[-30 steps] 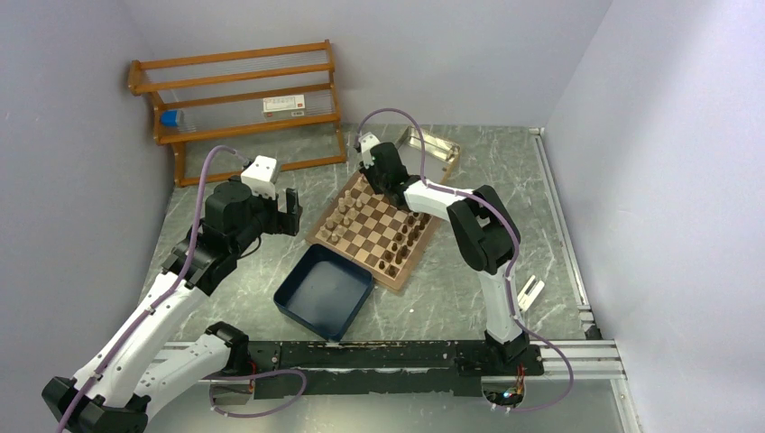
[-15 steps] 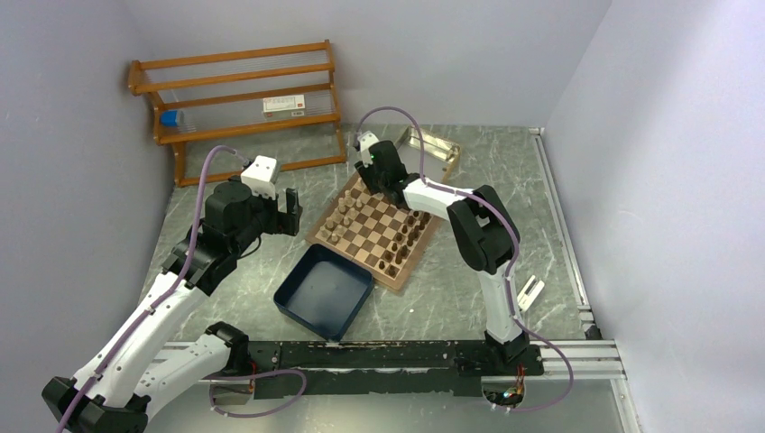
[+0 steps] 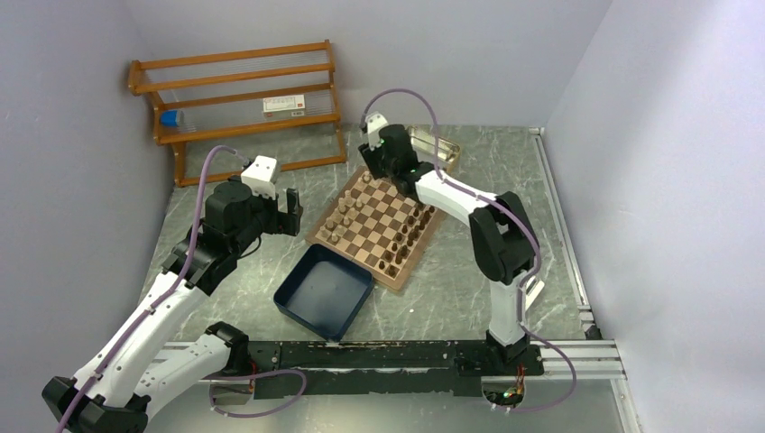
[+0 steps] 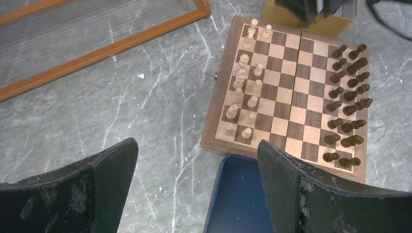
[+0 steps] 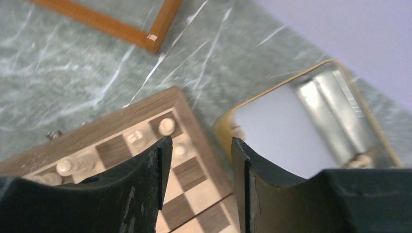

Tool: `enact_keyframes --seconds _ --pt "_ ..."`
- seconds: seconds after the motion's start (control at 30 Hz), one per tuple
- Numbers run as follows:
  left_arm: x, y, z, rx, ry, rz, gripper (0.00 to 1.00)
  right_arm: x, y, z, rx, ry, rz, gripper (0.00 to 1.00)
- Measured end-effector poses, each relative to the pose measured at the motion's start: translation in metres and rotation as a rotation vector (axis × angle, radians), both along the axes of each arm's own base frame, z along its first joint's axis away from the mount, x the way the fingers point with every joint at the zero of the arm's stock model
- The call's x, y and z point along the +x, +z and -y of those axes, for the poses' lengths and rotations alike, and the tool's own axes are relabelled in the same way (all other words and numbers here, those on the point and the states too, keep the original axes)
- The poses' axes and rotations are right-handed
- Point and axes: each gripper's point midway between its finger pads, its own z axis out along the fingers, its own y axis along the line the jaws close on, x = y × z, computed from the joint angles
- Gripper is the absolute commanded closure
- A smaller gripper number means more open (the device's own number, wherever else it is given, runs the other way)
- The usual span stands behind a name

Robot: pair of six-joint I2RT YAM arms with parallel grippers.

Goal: Set up the chess pieces on the board
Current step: Place the chess piece on the chessboard, then pick up the chess piece from the storage box.

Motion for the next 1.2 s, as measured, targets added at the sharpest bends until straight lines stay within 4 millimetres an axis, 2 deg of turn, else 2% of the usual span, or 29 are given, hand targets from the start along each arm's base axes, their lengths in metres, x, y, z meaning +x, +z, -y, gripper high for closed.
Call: enact_keyframes --seconds 0.1,0.2,0.3,0.43,0.57,0.73,0.9,1.2 --pt "0.000 -0.001 0.000 0.001 0.000 -0.005 0.03 0.011 0.032 0.018 0.000 -0.040 0.075 0.49" --pt "0.000 -0.002 0.002 0.000 -0.007 -0.008 0.03 0.025 0.041 0.044 -0.041 -0.104 0.120 0.53" --pt "0.000 -0.002 0.003 -0.003 -0.016 -0.009 0.03 0.040 0.033 0.081 -0.131 -0.188 0.134 0.57" --pt "-0.001 -0.002 0.005 -0.007 -0.027 -0.012 0.04 0.059 0.010 0.126 -0.287 -0.298 0.128 0.57" --pt "-0.002 -0.002 0.006 -0.010 -0.032 -0.012 0.04 0.079 -0.019 0.155 -0.423 -0.375 0.097 0.57" --pt "-0.003 -0.002 0.008 -0.014 -0.042 -0.013 0.05 0.096 -0.046 0.169 -0.545 -0.414 0.060 0.56" --pt "-0.003 -0.002 0.008 -0.015 -0.045 -0.013 0.05 0.106 -0.062 0.174 -0.634 -0.427 0.038 0.56" --pt "-0.003 -0.001 0.008 -0.016 -0.045 -0.012 0.05 0.105 -0.080 0.187 -0.748 -0.434 -0.009 0.56"
